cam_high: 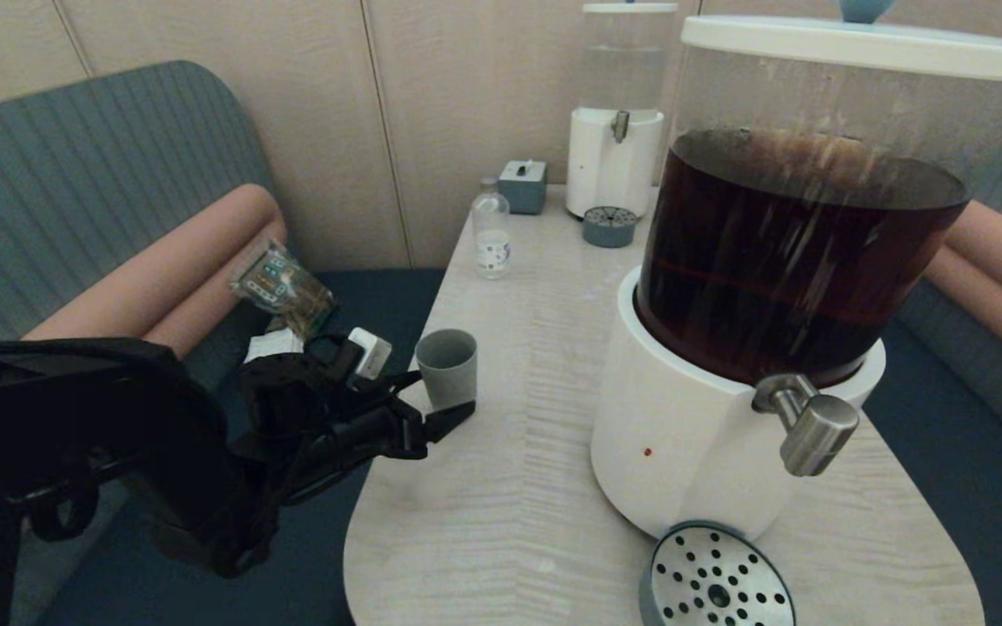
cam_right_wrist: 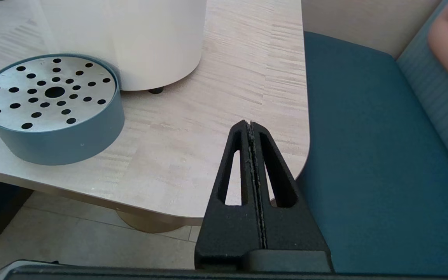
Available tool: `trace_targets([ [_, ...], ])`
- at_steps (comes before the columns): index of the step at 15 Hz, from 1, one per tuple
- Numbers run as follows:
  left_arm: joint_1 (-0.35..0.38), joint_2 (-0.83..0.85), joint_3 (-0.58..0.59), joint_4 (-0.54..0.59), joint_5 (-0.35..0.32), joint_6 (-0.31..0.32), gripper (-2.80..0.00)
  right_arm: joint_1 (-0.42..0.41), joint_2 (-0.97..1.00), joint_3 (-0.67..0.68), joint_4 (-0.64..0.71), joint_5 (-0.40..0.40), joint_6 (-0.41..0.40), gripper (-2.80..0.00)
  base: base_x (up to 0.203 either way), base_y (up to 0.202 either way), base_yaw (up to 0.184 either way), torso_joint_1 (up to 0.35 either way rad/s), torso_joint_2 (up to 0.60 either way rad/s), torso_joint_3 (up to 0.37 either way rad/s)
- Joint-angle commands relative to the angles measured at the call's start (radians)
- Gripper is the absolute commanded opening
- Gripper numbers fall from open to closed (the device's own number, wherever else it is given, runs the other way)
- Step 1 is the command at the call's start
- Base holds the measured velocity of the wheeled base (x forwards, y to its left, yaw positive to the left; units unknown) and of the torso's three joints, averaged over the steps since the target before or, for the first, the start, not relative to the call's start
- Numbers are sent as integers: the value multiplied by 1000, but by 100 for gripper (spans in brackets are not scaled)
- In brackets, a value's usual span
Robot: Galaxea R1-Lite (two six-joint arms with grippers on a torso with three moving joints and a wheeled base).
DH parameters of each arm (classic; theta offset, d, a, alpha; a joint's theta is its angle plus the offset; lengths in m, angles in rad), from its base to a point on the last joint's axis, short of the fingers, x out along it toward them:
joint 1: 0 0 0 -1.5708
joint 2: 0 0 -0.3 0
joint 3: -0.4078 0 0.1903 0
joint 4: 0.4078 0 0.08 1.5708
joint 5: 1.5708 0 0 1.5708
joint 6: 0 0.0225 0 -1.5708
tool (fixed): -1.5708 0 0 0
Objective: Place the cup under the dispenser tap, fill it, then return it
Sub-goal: Place the cup next to the water dispenser
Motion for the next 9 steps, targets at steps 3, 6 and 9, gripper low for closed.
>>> trace_targets([
  [3,2,-166,128,-11,-2,0,0,1,-7,11,0,1,-1,-280,0,0,0,0,0,0],
  [6,2,-322,248,-13,-2,-5,0,1,-7,10,0,1,-1,-280,0,0,0,0,0,0],
  [9,2,-515,366,-10,-2,-11,0,1,-7,10,0,0,-1,-280,0,0,0,0,0,0],
])
